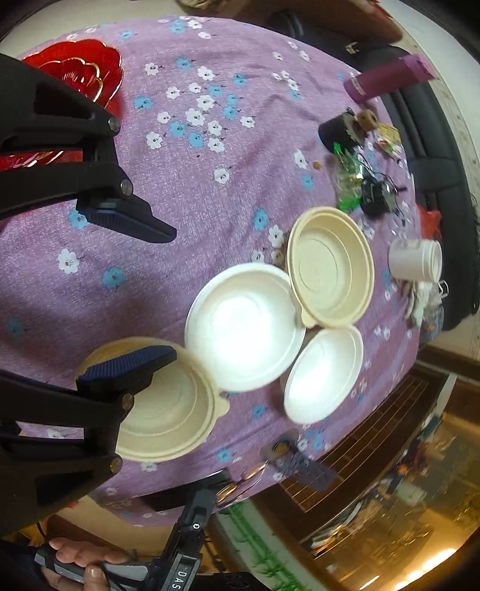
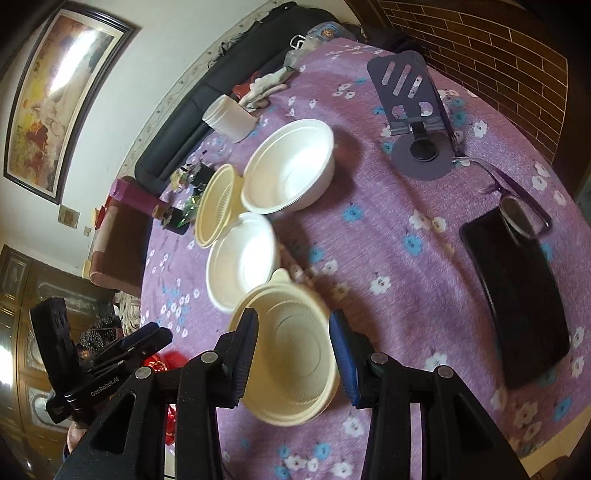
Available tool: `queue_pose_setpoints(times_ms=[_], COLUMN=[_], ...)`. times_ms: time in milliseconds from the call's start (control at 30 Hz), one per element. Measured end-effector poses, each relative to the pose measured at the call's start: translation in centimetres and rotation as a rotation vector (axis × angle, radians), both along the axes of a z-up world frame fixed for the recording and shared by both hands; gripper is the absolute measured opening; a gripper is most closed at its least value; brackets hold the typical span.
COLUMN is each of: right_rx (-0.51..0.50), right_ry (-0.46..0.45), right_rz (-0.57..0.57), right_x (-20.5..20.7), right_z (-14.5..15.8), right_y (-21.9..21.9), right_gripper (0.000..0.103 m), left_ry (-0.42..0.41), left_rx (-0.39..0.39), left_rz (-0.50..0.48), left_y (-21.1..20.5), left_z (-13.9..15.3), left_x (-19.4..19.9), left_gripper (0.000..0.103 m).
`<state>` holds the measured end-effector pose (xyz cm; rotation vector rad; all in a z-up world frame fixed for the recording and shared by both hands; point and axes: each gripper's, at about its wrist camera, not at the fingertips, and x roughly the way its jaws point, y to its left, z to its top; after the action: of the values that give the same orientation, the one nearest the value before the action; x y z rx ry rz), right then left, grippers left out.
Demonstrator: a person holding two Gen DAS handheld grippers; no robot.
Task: Organize plates and bowls
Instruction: 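Move the left gripper to the white bowl and grasp its rim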
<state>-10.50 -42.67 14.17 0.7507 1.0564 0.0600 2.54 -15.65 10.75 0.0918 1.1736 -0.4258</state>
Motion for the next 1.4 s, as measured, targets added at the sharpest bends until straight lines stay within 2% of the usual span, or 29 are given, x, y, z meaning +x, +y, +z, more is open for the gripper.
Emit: queue_pose_setpoints(times_ms=[233, 333, 467, 633, 700, 767, 867, 933, 1067, 1200, 1400], right_rx=[-0.011, -0.021, -0.038, -0.05, -0.05, -0.06, -0.068, -0.084, -0.107, -0.108, -0.093], right_ry=[0.033, 0.042, 0.047, 0.071, 0.08, 0.091, 0.105, 0.104, 0.095, 0.085, 0.06], right_rz=[0.085, 0.117, 0.16, 0.196, 0.21, 0.227, 0.231, 0.236, 0.251, 0.264, 0.289], right_x=[3.6, 5.6, 8.1, 10.9, 11.8, 12.5, 13.3, 13.5, 13.7, 13.6, 13.3], right_z=[-1.3, -1.8, -2.6, -4.3, -4.9, -5.5, -6.1, -6.1, -5.4, -4.7, -3.4], right_y=[1.0, 1.6, 2.4, 3.1, 3.3, 3.7, 4.1, 4.5, 5.4, 6.2, 7.9], right_gripper=[0.043, 0.043, 0.043, 0.043, 0.035, 0.029, 0.022, 0.02, 0.016, 0.016, 0.016], left_ry=[0.039, 0.015, 0.045, 0.072, 0.081, 0.091, 0.083, 0.065, 0.037, 0.045, 0.01], left_rx=[-0.026, -0.017, -0.023, -0.026, -0.026, -0.039, -0.038, -0.014, 0.019, 0.006, -0.005], left_rz=[0.099, 0.102, 0.129, 0.129, 0.127, 0.113, 0.072, 0.038, 0.024, 0.044, 0.091], left_y=[1.4, 0.9, 0.7, 0.4, 0.1, -0.3, -1.4, -2.2, -2.5, -1.2, 1.3], left_z=[-2.2, -2.5, -4.1, -5.6, -6.2, -6.6, -6.7, -6.6, -6.2, -5.7, -4.0], left_x=[2.5, 3.6, 5.7, 7.3, 7.8, 8.2, 8.4, 8.1, 7.5, 7.0, 5.6], left_gripper=[0.056, 0.056, 0.05, 0.048, 0.043, 0.032, 0.018, 0.014, 0.014, 0.014, 0.014])
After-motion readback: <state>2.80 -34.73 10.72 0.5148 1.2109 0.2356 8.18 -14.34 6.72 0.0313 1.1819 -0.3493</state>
